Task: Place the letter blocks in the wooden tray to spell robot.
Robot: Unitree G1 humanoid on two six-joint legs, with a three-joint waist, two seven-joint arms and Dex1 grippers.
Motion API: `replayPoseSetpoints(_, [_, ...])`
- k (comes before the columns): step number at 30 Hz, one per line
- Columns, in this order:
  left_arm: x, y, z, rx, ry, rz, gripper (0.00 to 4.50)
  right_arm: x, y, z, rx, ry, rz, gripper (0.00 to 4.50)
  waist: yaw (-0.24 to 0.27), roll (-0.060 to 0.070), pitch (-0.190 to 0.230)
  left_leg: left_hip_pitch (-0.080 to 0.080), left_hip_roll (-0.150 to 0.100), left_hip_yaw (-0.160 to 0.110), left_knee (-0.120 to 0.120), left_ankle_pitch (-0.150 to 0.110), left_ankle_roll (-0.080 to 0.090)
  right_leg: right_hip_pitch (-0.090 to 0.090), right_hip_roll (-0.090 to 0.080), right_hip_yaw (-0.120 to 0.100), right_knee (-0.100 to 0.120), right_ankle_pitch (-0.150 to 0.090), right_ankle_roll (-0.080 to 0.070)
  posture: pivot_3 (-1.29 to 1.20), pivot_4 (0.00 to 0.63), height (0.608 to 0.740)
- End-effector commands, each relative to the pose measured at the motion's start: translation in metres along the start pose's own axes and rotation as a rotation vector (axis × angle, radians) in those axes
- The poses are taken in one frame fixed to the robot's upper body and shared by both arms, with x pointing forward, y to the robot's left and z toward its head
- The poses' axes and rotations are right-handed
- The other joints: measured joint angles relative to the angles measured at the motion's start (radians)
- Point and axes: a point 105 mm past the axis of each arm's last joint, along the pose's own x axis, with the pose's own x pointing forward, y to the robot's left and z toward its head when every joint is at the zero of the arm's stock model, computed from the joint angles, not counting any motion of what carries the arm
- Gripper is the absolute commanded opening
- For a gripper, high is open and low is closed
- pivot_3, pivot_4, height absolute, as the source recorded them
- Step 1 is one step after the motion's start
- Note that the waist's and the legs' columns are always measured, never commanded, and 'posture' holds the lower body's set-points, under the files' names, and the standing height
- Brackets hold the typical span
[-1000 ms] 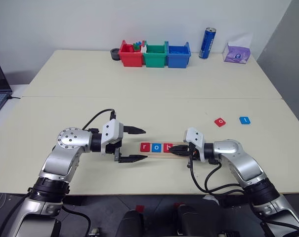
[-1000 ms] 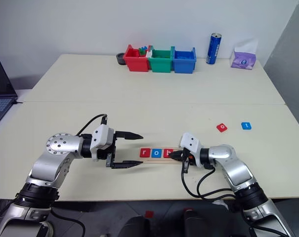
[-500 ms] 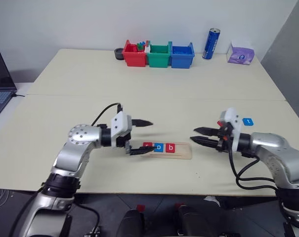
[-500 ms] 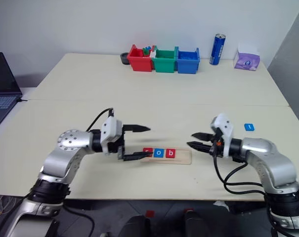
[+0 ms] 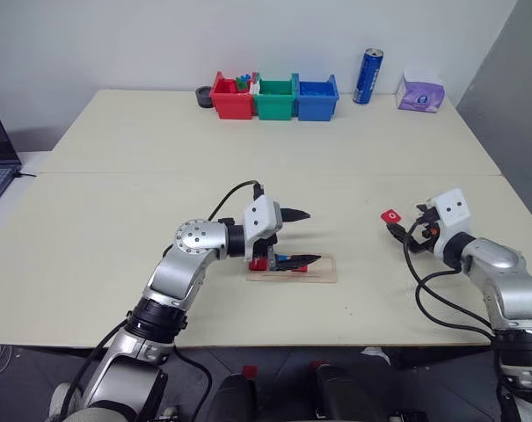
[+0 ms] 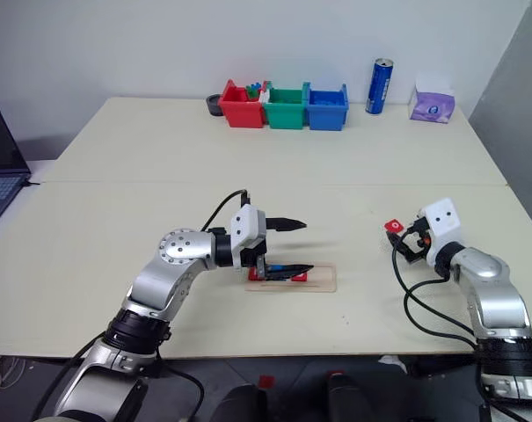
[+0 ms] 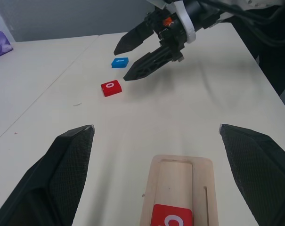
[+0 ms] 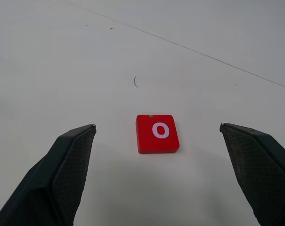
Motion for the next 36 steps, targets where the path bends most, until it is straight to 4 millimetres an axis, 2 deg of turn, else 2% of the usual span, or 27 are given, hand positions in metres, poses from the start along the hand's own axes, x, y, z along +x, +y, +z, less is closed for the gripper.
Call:
replayPoseSetpoints(1, [0.000, 0.004, 0.010, 0.038, -0.017, 0.006, 4.50, 0.007, -0.008, 0.013, 0.002, -0.048, -0.014, 4.49, 0.002, 0.000, 0.000, 0.000, 0.000, 0.000, 0.000, 0.000, 0.000, 0.000, 0.000, 0.000, 0.000, 0.000, 0.000, 0.00, 0.150, 0.740])
replayPoseSetpoints(7, [0.000, 0.003, 0.011, 0.037, -0.016, 0.008, 4.50, 0.018, -0.012, 0.004, 0.068, -0.016, 0.004, 4.49, 0.003, 0.000, 0.000, 0.000, 0.000, 0.000, 0.000, 0.000, 0.000, 0.000, -0.001, 0.000, -0.001, 0.000, 0.000, 0.00, 0.150, 0.740])
replayPoseSetpoints(18, [-0.003, -0.001, 0.013, 0.023, -0.034, -0.020, 4.50, 0.024, -0.009, -0.010, 0.145, 0.026, 0.032, 4.49, 0.003, 0.000, 0.000, 0.000, 0.000, 0.000, 0.000, 0.000, 0.000, 0.000, -0.001, 0.000, 0.000, 0.000, 0.000, 0.00, 0.150, 0.740])
replayPoseSetpoints(21, [-0.003, -0.001, 0.013, 0.027, -0.031, -0.022, 4.50, 0.024, -0.008, -0.011, 0.147, 0.028, 0.029, 3.95, 0.003, 0.000, 0.000, 0.000, 0.000, 0.000, 0.000, 0.000, 0.000, 0.000, -0.001, 0.000, 0.000, 0.000, 0.000, 0.00, 0.150, 0.740])
replayPoseSetpoints(28, [-0.003, 0.000, 0.013, 0.032, -0.027, -0.031, 4.50, 0.023, -0.007, -0.014, 0.163, 0.038, 0.030, 1.43, 0.003, 0.000, 0.000, 0.000, 0.000, 0.000, 0.000, 0.000, 0.000, 0.000, -0.001, 0.000, 0.000, 0.000, 0.000, 0.00, 0.150, 0.740])
replayPoseSetpoints(36, [-0.002, 0.002, 0.013, 0.038, -0.028, -0.037, 4.50, 0.020, -0.005, -0.014, 0.147, 0.045, 0.026, 1.44, 0.003, 0.000, 0.000, 0.000, 0.000, 0.000, 0.000, 0.000, 0.000, 0.000, -0.001, 0.000, 0.000, 0.000, 0.000, 0.00, 0.150, 0.740])
